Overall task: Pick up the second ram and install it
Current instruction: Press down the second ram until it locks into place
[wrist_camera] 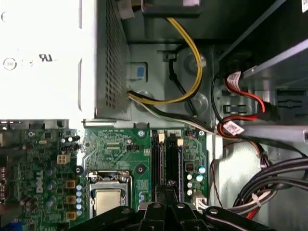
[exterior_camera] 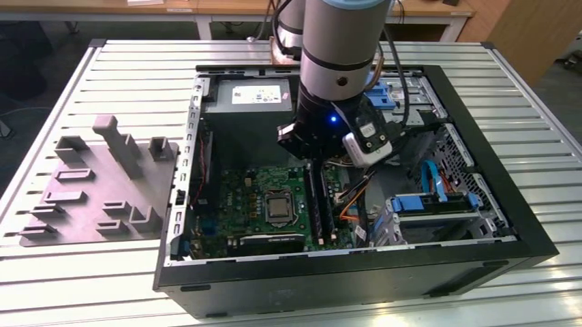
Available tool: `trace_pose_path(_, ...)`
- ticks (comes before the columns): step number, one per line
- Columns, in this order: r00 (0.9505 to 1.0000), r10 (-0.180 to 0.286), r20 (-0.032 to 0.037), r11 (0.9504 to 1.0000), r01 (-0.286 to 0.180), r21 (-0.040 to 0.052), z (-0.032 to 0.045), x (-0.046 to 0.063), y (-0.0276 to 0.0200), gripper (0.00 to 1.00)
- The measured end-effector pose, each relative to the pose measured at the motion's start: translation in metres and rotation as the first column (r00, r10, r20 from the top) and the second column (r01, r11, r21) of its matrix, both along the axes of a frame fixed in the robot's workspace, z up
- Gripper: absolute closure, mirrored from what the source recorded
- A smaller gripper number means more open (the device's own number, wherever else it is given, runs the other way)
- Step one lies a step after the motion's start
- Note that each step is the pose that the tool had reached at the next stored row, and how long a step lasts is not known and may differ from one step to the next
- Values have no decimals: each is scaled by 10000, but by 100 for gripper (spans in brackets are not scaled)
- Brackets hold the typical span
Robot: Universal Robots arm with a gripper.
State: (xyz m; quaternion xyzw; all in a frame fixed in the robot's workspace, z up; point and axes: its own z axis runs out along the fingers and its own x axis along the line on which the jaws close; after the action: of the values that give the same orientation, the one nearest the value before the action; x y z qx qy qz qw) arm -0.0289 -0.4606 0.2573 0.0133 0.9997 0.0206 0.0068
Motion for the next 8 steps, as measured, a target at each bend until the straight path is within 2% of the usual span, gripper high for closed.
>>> trace_pose_path(8,10000,-1,0,10000,1,-1,-28,0,102,90)
